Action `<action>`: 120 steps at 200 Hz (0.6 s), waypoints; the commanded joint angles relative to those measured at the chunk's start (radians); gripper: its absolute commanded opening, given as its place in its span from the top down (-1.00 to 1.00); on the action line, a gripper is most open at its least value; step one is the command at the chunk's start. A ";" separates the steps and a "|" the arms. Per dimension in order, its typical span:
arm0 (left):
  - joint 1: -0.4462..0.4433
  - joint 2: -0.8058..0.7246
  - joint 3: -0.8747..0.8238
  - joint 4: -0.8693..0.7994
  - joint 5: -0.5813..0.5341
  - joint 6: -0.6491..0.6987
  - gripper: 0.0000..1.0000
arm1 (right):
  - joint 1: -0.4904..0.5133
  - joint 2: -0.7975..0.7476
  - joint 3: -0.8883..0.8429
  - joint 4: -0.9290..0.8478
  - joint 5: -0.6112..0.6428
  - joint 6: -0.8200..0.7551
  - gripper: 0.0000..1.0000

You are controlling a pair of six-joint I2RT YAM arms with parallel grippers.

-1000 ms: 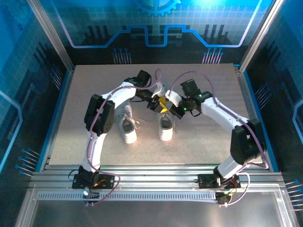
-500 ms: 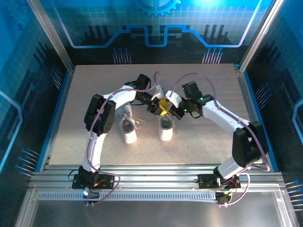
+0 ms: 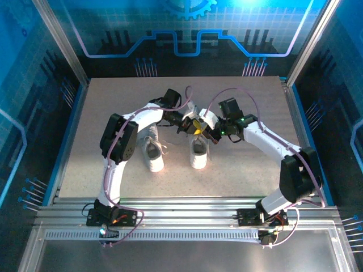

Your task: Tie the shoes

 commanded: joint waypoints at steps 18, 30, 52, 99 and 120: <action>-0.017 -0.133 -0.163 0.249 -0.080 -0.090 1.00 | -0.009 -0.041 -0.013 0.019 -0.024 0.033 0.92; -0.022 -0.162 -0.220 0.358 -0.125 -0.128 1.00 | -0.011 -0.046 -0.013 0.019 -0.034 0.046 0.82; -0.030 -0.193 -0.297 0.483 -0.186 -0.155 1.00 | -0.025 -0.058 -0.018 0.023 -0.069 0.077 0.57; -0.034 -0.214 -0.352 0.565 -0.231 -0.153 1.00 | -0.089 -0.101 -0.024 0.028 -0.186 0.170 0.12; -0.037 -0.224 -0.365 0.580 -0.241 -0.145 1.00 | -0.140 -0.116 -0.043 0.064 -0.204 0.251 0.11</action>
